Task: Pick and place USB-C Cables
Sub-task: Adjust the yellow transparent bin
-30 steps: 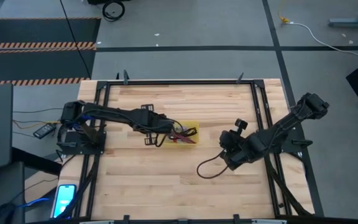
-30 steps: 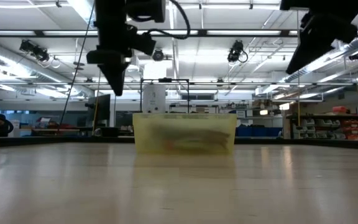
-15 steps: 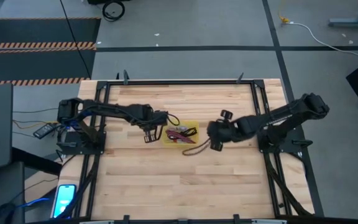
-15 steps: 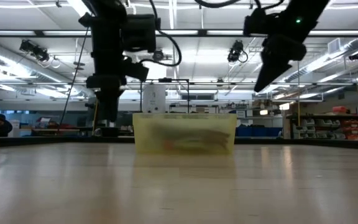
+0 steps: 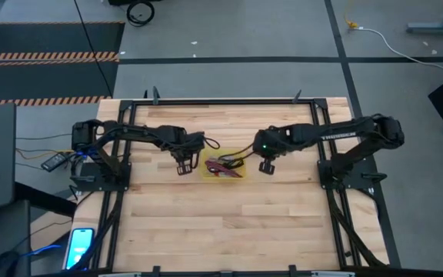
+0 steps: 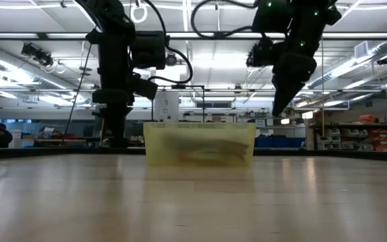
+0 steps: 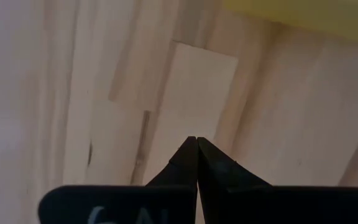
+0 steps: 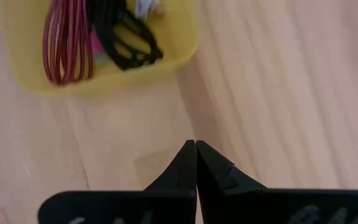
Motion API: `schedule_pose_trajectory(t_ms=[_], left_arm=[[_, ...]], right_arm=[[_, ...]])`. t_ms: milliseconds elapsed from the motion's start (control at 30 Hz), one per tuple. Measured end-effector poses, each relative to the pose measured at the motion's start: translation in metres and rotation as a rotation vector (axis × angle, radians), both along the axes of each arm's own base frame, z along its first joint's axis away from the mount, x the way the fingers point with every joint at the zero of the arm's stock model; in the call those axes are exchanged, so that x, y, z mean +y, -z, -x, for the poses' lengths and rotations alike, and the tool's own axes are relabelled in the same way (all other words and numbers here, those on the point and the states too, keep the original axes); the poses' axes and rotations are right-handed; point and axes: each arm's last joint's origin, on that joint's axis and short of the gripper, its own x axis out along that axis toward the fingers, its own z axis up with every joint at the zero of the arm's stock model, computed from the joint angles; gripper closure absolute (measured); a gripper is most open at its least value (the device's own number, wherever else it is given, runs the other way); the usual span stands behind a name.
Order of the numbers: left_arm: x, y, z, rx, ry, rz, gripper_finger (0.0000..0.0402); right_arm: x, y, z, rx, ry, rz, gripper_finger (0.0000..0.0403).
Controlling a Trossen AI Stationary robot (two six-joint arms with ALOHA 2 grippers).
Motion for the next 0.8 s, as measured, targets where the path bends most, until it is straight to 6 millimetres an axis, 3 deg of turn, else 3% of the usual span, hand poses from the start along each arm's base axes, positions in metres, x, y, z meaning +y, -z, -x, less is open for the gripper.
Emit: schedule_pose_trajectory(t_ms=[467, 800], left_arm=[[0.002, 0.000, -0.003, -0.051, 0.030, 0.077, 0.0401], [-0.012, 0.001, -0.008, -0.040, 0.265, 0.076, 0.0401]], right_arm=[[-0.006, 0.065, -0.029, 0.184, -0.110, -0.134, 0.0402], [0.000, 0.070, -0.039, 0.112, -0.157, -0.161, 0.0402]])
